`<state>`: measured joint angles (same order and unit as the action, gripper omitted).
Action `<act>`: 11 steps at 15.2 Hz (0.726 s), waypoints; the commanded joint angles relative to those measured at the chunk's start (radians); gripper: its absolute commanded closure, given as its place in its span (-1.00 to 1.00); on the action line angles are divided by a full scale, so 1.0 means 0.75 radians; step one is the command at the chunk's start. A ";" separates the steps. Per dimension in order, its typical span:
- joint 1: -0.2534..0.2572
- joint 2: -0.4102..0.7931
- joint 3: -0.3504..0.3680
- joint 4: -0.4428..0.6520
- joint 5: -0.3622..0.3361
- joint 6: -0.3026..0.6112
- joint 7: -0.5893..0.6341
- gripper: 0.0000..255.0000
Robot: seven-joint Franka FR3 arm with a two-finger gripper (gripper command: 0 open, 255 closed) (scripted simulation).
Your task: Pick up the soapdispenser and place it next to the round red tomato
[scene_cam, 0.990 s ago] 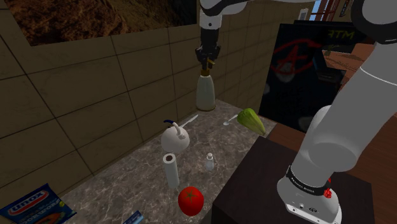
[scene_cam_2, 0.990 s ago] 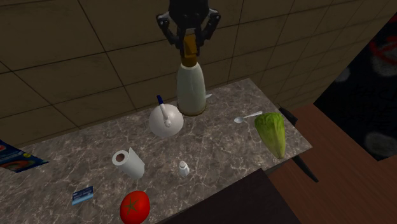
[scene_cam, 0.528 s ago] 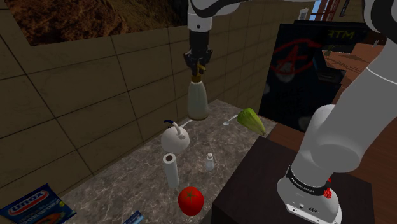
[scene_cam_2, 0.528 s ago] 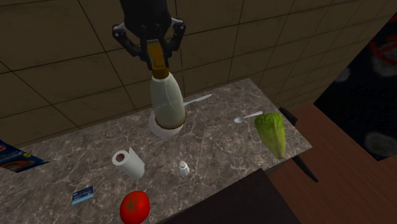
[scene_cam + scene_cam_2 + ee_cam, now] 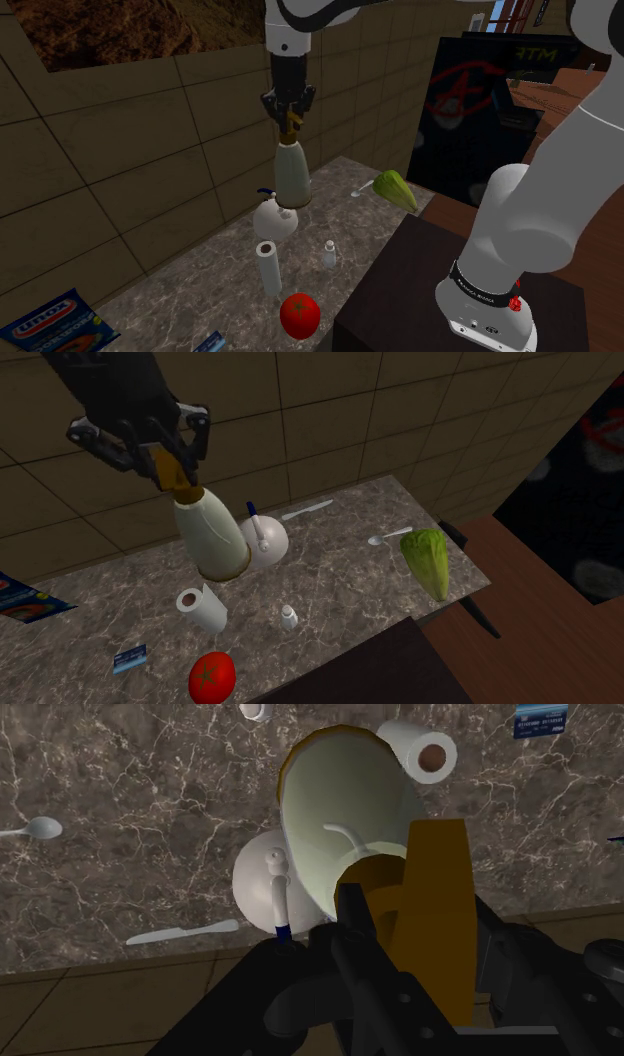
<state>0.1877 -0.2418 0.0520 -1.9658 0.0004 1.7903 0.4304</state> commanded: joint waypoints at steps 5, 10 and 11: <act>0.076 0.054 0.123 0.054 0.009 -0.001 0.198 1.00; 0.140 0.133 0.222 0.142 0.001 -0.012 0.364 1.00; 0.153 0.152 0.242 0.164 -0.003 -0.016 0.398 1.00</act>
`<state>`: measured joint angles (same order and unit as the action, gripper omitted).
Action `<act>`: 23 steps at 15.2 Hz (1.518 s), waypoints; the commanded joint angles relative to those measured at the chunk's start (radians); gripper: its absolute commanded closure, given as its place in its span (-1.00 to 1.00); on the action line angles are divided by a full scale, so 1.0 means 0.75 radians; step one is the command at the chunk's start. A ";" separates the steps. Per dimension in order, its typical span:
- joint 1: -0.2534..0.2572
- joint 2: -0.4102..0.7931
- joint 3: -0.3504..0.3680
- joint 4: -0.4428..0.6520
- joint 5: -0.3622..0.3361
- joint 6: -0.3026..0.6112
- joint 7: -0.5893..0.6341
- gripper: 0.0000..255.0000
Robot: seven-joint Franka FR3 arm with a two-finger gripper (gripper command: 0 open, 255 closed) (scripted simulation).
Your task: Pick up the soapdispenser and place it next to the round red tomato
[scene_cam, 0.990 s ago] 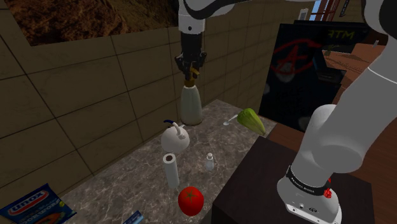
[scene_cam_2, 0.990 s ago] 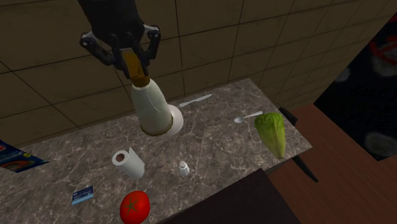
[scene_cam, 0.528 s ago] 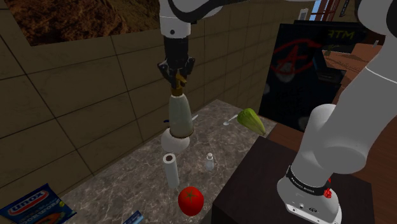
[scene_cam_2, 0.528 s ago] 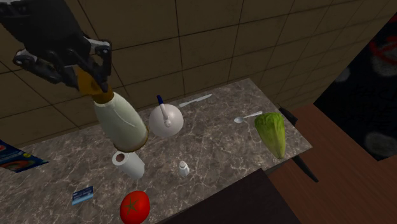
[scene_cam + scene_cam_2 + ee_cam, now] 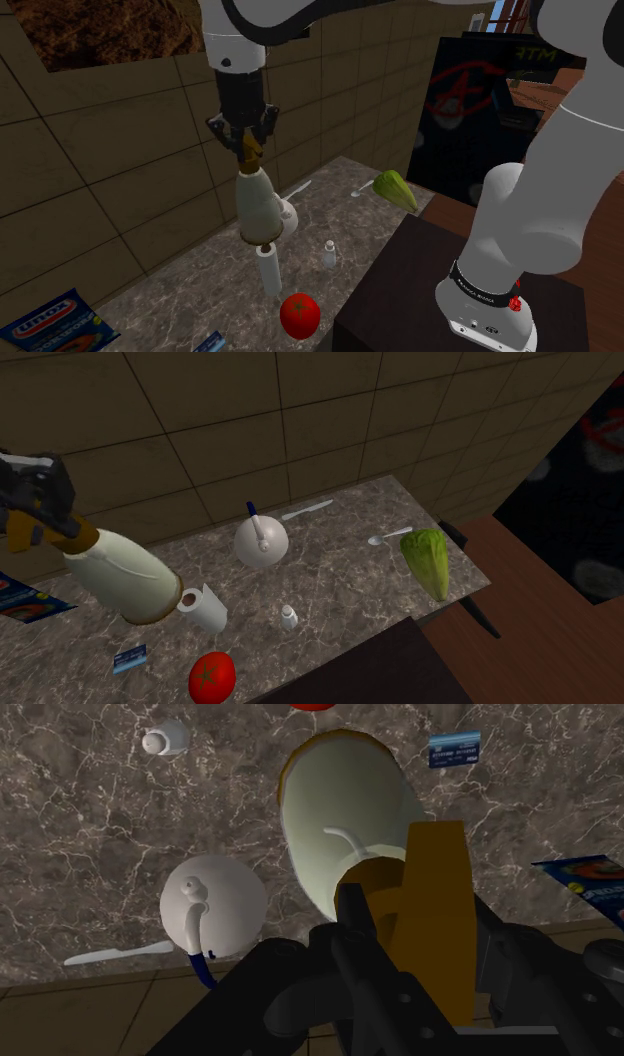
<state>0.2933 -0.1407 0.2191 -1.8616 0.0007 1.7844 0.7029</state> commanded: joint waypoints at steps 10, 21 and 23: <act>0.166 0.298 0.193 0.350 -0.101 -0.076 0.374 1.00; 0.199 0.355 0.213 0.257 -0.129 0.066 0.441 1.00; 0.198 0.356 0.212 0.222 -0.130 0.101 0.443 1.00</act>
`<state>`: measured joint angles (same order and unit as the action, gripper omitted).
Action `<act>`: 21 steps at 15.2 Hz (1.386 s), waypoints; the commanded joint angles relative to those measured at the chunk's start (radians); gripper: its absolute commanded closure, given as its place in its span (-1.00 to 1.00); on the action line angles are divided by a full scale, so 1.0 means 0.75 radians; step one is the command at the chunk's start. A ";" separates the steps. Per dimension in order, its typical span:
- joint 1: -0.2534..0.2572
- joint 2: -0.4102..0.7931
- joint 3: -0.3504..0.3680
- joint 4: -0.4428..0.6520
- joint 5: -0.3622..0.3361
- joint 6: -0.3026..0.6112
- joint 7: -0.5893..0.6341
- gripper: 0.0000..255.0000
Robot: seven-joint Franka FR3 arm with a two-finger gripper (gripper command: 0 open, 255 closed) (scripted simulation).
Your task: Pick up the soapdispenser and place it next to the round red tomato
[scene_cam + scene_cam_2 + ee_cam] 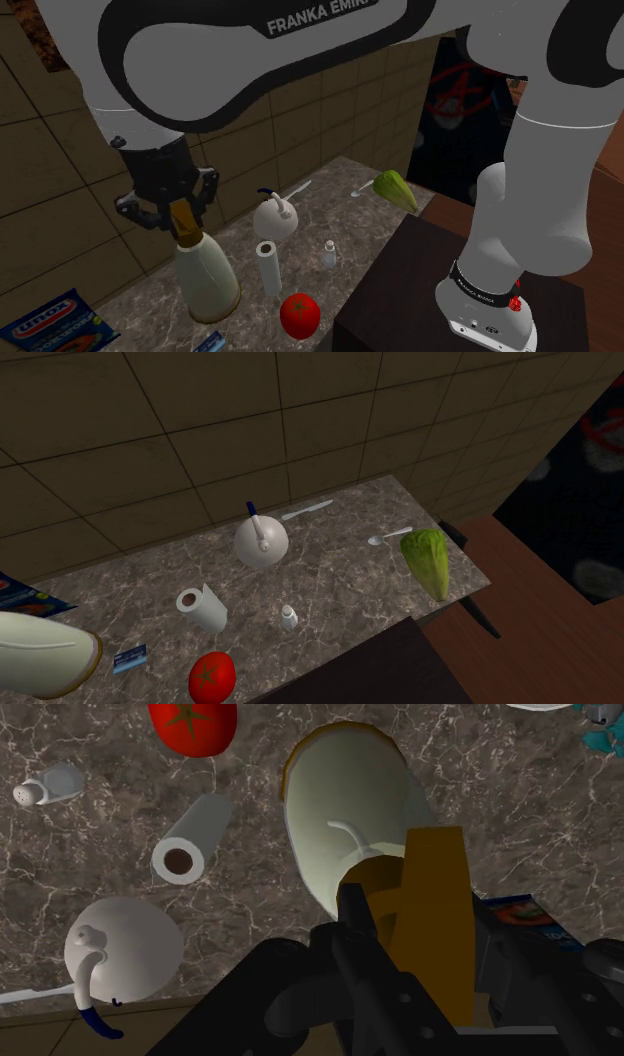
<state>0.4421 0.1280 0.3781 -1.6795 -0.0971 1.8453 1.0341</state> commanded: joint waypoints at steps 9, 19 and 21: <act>-0.001 0.017 -0.003 -0.159 -0.012 0.175 0.016 1.00; 0.002 0.066 -0.008 -0.280 -0.041 0.341 0.040 1.00; 0.003 0.079 -0.010 -0.300 -0.049 0.373 0.046 1.00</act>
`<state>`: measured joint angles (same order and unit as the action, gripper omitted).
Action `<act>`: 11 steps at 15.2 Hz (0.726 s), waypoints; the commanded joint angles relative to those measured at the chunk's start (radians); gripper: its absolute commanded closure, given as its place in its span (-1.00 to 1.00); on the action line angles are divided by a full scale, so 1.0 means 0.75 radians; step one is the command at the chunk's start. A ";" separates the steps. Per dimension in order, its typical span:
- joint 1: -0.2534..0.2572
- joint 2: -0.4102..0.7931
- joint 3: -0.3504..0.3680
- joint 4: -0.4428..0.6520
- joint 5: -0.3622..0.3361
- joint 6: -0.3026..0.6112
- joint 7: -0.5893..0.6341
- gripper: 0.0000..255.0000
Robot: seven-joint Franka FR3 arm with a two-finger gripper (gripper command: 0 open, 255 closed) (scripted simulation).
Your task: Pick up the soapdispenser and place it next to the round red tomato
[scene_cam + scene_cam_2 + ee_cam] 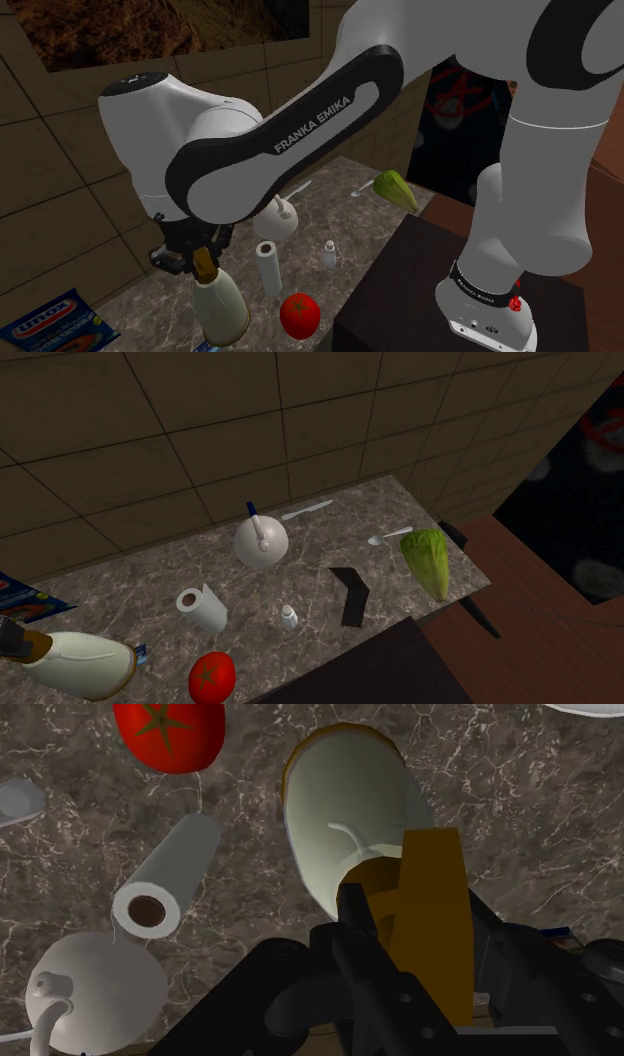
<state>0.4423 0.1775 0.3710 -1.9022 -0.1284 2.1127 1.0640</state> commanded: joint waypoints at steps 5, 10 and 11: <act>0.007 0.050 -0.006 -0.049 -0.029 0.096 0.024 1.00; 0.012 0.093 -0.013 -0.087 -0.055 0.174 0.043 1.00; 0.013 0.103 -0.015 -0.094 -0.060 0.189 0.048 1.00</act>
<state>0.4511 0.2450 0.3616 -1.9703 -0.1684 2.2421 1.0965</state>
